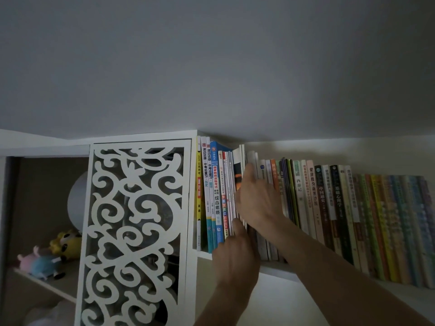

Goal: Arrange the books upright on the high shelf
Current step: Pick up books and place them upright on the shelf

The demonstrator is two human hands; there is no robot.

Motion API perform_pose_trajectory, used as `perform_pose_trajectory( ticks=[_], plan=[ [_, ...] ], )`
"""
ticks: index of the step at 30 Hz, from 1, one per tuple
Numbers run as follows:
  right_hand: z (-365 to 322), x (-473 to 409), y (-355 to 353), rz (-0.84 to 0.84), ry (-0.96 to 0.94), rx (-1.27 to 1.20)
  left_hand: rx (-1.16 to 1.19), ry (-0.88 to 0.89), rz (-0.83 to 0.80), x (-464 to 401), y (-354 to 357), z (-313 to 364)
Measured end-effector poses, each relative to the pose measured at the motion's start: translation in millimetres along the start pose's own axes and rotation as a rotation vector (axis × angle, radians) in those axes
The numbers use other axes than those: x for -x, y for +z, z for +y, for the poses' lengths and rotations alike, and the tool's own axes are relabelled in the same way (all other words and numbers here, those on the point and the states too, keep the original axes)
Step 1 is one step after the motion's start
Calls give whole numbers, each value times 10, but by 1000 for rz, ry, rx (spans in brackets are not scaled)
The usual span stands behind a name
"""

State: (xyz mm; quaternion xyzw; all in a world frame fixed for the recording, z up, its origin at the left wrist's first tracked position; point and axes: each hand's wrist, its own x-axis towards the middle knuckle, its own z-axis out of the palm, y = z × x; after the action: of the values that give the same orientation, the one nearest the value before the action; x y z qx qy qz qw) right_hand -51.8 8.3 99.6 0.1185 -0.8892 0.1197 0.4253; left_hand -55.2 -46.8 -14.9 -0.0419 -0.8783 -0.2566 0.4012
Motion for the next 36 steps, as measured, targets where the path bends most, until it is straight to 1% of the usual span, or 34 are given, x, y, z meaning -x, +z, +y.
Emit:
perform_pose_trajectory(
  ticks=[3, 5, 6, 9, 10, 12, 14, 15, 16, 18, 20, 22, 23, 25, 27, 31, 32, 34, 36],
  plan=[
    [-25, 79, 39, -27, -13, 22, 42, -14, 6, 57, -14, -15],
    [-83, 138, 88, -67, -23, 17, -44, 3, -2, 60, -16, -63],
    [-114, 147, 105, -81, -27, 9, -97, 19, -37, 43, -10, -92],
    [-167, 80, 143, -95, -42, 8, -221, 35, -256, -2, -65, -87],
    [-163, 44, 162, -97, -41, 7, -269, 64, -275, -34, -57, -82],
    [-161, -16, 186, -115, -31, 9, -334, 121, -215, -114, -15, -96],
    [-148, -35, 206, -122, -20, 47, -317, 124, -202, -146, 12, -98],
    [-135, -27, 216, -112, -8, 72, -315, 140, -170, -116, 11, -114],
    [-122, -5, 218, -68, 1, 96, -310, 168, -106, -74, 13, -141],
    [-90, 56, 215, 11, 8, 166, -330, 221, -56, -31, 29, -221],
    [-66, 63, 228, -8, 17, 219, -325, 223, -31, -36, 141, -293],
    [-37, -1, 285, -53, 13, 222, -321, 172, -44, -105, 219, -304],
    [-34, -40, 316, -65, 7, 216, -313, 166, -82, -139, 194, -268],
    [-33, -80, 362, -56, 14, 180, -251, 153, -111, -215, 173, -204],
    [-38, -86, 355, -59, 38, 142, -187, 155, -90, -245, 171, -166],
    [-17, -49, 241, -70, 13, 159, -201, 158, -1, -137, 109, -189],
    [-35, -37, 223, -75, 7, 163, -217, 158, -9, -114, 96, -197],
    [-65, -23, 196, -96, 1, 197, -216, 162, -82, -90, 106, -191],
    [-79, -36, 182, -102, -3, 218, -235, 159, -92, -86, 90, -202]
  ],
)
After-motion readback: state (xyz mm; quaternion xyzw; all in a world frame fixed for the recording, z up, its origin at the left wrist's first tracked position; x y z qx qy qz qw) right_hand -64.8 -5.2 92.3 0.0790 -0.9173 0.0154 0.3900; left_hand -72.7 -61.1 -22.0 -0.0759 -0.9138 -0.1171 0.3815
